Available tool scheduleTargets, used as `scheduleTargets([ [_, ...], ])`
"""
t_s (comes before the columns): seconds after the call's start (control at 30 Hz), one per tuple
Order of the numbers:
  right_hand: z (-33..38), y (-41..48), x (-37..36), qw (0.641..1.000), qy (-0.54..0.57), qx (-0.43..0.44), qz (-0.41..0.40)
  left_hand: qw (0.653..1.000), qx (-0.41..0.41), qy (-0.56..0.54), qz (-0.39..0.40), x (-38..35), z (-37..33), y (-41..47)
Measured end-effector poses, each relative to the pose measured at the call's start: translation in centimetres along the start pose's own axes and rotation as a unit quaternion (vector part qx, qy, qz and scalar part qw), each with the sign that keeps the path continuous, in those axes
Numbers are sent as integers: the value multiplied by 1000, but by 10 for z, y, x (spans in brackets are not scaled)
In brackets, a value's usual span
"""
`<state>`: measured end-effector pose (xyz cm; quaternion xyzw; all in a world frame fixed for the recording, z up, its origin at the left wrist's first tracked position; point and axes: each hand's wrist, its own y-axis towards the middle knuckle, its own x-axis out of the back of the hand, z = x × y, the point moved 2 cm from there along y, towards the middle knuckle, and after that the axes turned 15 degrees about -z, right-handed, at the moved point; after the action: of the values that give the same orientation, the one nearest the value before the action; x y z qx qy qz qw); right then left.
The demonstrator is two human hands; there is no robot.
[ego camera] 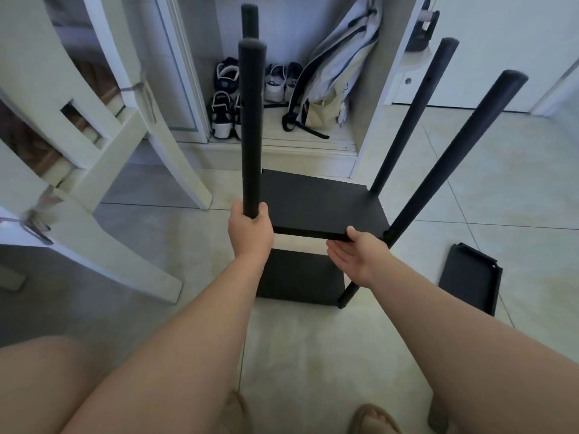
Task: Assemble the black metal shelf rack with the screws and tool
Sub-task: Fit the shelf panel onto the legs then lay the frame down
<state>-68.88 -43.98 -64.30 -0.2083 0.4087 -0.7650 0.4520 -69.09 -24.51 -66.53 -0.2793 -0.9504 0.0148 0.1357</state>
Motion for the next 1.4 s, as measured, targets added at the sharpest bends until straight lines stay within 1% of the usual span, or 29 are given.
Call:
scheduleTargets([
  [0.07,5,-7,0,998,-63,3,13,999,-34,6,0,2,-18,4],
  [0.13,12,-17,2,986,-166,29,14,997,-71,16,2,3,-41,12],
  [0.2,26,-33,4,959,-270,91,7,992,-120,39,9,2,-67,19],
  [0.27,46,-53,4,927,-328,179,13,982,-176,70,30,-2,-90,22],
  [0.3,57,-63,4,906,-350,236,20,975,-202,84,43,-4,-100,23],
  [0.33,68,-74,3,876,-371,306,28,967,-228,100,55,-7,-107,23],
  [0.4,85,-96,5,793,-411,448,42,945,-281,145,81,-13,-116,23],
  [0.43,90,-107,7,750,-423,506,50,933,-304,170,93,-16,-118,23],
  [0.5,95,-123,14,685,-426,587,66,904,-346,228,107,-23,-116,23],
  [0.57,98,-131,22,623,-418,657,71,866,-393,293,98,-29,-111,20],
  [0.63,103,-135,30,544,-416,726,57,840,-415,338,92,-35,-107,18],
  [0.7,110,-129,34,471,-428,770,32,831,-415,359,95,-40,-102,15],
  [0.73,113,-124,35,442,-444,779,15,831,-411,363,99,-43,-99,13],
  [0.77,115,-117,34,418,-468,778,-5,832,-407,363,102,-45,-95,12],
  [0.87,117,-92,33,364,-558,744,-57,838,-400,358,104,-55,-89,4],
  [0.93,119,-77,30,337,-594,726,-82,835,-400,360,111,-64,-88,-2],
  [1.1,133,-50,22,300,-640,697,-121,823,-391,389,139,-88,-83,-15],
  [1.13,137,-45,22,300,-650,686,-126,820,-388,394,147,-92,-82,-18],
  [1.27,147,-22,29,317,-671,660,-121,815,-380,396,184,-107,-80,-25],
  [1.33,150,-10,34,327,-661,665,-118,817,-352,402,217,-114,-81,-23],
  [1.4,152,1,39,348,-644,670,-125,823,-300,396,276,-121,-82,-17],
])
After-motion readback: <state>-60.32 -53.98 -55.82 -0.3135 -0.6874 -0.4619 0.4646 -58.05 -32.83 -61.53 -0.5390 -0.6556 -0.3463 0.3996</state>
